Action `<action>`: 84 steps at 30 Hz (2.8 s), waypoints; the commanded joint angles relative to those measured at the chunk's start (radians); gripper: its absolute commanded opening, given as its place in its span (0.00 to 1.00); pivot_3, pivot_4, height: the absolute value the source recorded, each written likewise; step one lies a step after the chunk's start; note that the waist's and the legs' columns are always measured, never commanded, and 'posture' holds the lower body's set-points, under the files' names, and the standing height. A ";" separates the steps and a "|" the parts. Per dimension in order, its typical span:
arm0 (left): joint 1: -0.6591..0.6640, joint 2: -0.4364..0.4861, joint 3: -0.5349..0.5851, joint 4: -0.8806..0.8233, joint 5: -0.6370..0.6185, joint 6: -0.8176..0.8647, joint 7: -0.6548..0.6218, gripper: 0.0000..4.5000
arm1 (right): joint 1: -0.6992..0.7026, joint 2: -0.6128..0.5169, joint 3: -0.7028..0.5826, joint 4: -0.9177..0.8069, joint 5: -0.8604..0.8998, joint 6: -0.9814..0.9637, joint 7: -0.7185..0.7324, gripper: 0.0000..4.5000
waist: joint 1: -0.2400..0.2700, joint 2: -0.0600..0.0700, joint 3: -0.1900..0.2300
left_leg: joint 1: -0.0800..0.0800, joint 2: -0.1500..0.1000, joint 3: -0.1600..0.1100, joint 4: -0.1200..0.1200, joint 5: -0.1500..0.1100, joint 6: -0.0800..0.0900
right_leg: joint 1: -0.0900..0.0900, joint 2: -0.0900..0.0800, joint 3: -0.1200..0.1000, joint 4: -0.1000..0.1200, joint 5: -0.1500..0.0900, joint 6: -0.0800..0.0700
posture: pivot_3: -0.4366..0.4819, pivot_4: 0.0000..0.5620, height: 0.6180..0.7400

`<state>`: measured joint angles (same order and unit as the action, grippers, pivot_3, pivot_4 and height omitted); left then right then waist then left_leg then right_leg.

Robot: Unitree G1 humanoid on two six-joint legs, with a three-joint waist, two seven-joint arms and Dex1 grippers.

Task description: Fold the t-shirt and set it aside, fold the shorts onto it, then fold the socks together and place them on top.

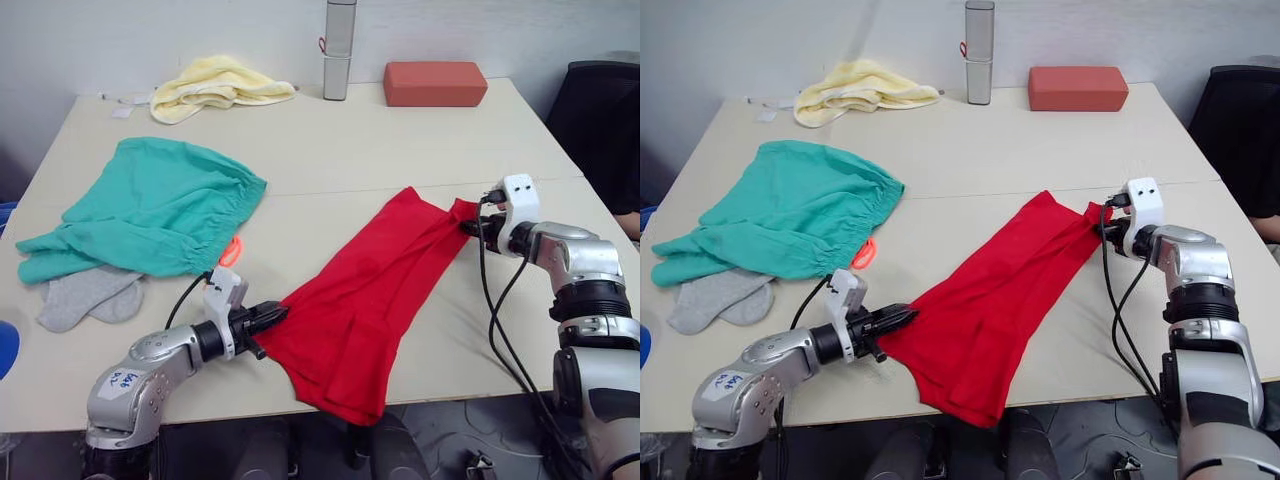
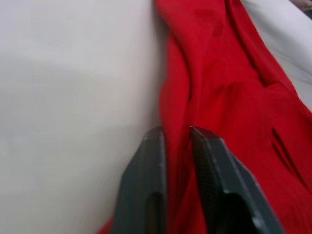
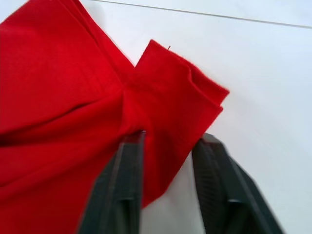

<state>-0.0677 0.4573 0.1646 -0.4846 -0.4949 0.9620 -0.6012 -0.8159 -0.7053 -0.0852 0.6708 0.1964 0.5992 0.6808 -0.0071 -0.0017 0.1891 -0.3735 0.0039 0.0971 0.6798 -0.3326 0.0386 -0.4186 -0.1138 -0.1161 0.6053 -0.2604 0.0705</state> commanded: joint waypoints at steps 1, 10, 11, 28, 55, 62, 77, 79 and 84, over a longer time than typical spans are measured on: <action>-0.030 0.092 0.064 0.062 -0.031 -0.060 -0.086 0.52 | 0.043 -0.085 -0.030 -0.146 0.034 0.075 0.083 0.61 | 0.005 0.001 0.001 | 0.000 0.000 0.000 0.000 0.000 0.000 | 0.000 0.000 0.000 0.000 0.000 0.000 | 0.48 0.27 1.00; -0.301 0.231 -0.049 0.358 -0.042 -0.200 -0.375 1.00 | 0.294 -0.229 -0.167 -0.754 0.383 0.725 0.209 1.00 | 0.008 0.006 0.003 | -0.001 0.001 -0.002 -0.001 -0.002 -0.001 | -0.001 -0.001 -0.001 -0.001 0.000 0.000 | 0.48 0.27 1.00; -0.342 0.227 -0.070 0.396 -0.035 -0.209 -0.393 1.00 | 0.320 -0.228 -0.188 -0.816 0.421 0.785 0.207 1.00 | 0.009 0.006 0.003 | -0.001 0.001 -0.002 -0.001 -0.002 -0.001 | -0.001 -0.001 -0.001 -0.001 0.000 -0.001 | 0.48 0.27 1.00; -0.917 -0.174 -0.355 1.132 0.210 -0.503 -0.459 1.00 | 0.767 0.131 -0.295 -1.447 0.894 1.015 -0.212 1.00 | 0.033 0.002 0.004 | -0.004 -0.002 -0.001 0.001 -0.002 0.003 | -0.002 -0.001 -0.001 -0.002 0.001 0.002 | 0.48 0.27 1.00; -1.130 -0.317 -0.226 1.635 0.401 -0.635 -0.267 1.00 | 0.760 0.277 -0.186 -1.415 1.028 1.008 -0.635 0.50 | 0.029 -0.004 0.004 | -0.011 -0.001 -0.001 0.002 -0.001 0.005 | -0.010 -0.001 -0.002 0.004 0.001 0.002 | 0.48 0.27 1.00; -1.147 -0.360 -0.229 1.670 0.419 -0.438 -0.261 1.00 | 0.744 0.269 -0.186 -1.398 1.031 0.985 -0.644 0.50 | 0.030 -0.010 0.000 | -0.011 -0.003 -0.001 0.002 0.000 0.008 | -0.010 -0.001 -0.002 0.003 0.002 0.003 | 0.48 0.27 1.00; -1.097 -0.443 -0.249 1.693 0.474 -0.535 -0.244 0.27 | 0.736 0.231 -0.178 -1.384 1.064 0.947 -0.662 0.48 | 0.035 -0.011 -0.001 | -0.012 -0.004 -0.002 0.002 0.000 0.008 | -0.009 -0.002 -0.002 0.001 0.003 0.005 | 0.48 0.27 1.00; -1.090 -0.447 -0.228 1.696 0.463 -0.541 -0.214 0.13 | 0.741 0.219 -0.182 -1.385 1.076 0.940 -0.663 0.48 | 0.035 -0.011 -0.001 | -0.012 -0.004 -0.002 0.002 0.000 0.008 | -0.009 -0.003 -0.002 0.001 0.003 0.005 | 0.48 0.27 1.00; -1.082 -0.439 -0.142 1.700 0.410 -0.547 -0.135 0.01 | 0.759 0.166 -0.184 -1.385 1.116 0.914 -0.652 0.48 | 0.036 -0.012 -0.001 | -0.012 -0.004 -0.002 0.002 0.000 0.009 | -0.009 -0.003 -0.002 0.001 0.003 0.006 | 0.48 0.27 1.00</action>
<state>-1.1772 0.0273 0.0117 1.1867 -0.0784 0.4020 -0.7741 -0.0641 -0.5202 -0.2602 -0.7021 1.2756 1.5305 0.0182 0.0286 -0.0133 0.1884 -0.3860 -0.0007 0.0954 0.6820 -0.3321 0.0481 -0.4274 -0.1171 -0.1179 0.6065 -0.2566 0.0768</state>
